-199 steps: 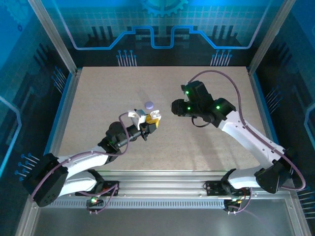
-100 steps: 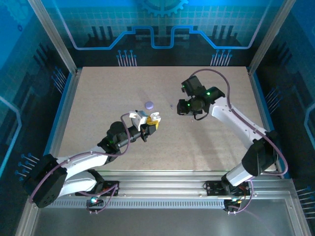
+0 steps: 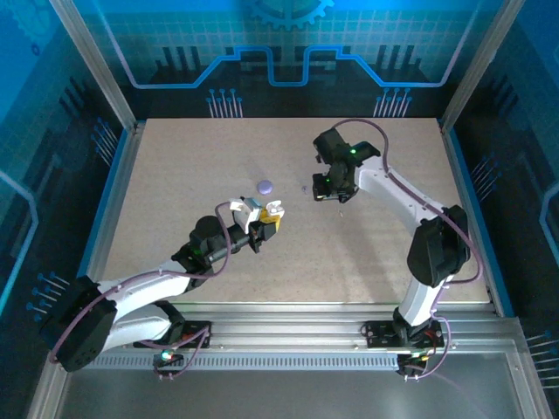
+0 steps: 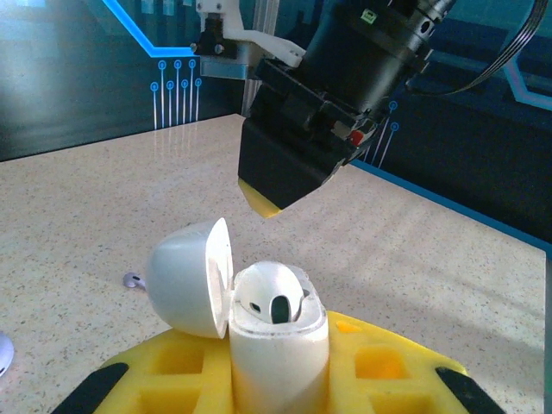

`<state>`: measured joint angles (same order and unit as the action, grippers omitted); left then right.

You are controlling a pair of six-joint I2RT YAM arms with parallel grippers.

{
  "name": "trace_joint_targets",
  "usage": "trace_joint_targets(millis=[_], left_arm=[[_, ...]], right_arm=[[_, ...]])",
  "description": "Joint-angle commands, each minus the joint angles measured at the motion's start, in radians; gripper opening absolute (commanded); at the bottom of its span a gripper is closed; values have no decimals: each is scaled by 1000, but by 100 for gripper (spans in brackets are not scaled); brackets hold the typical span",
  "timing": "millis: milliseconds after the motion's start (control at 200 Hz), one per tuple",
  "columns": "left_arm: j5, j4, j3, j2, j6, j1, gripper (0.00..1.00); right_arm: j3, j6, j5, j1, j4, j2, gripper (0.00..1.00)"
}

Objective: Insert the wireless bluetooth earbuds into the charging case

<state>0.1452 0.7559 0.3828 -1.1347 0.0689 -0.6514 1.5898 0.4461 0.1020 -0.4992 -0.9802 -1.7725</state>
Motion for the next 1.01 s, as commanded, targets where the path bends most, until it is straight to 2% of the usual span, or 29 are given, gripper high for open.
trace_joint_targets(millis=[0, 550, 1000], left_arm=[[-17, -11, 17, 23, -27, -6, 20], [-26, -39, 23, 27, -40, -7, 21], [-29, -49, 22, 18, -43, -7, 21]], right_arm=[[45, -28, 16, 20, -46, -37, 31], [173, -173, 51, 74, -121, -213, 31], [160, -228, 73, 112, -159, -293, 31]])
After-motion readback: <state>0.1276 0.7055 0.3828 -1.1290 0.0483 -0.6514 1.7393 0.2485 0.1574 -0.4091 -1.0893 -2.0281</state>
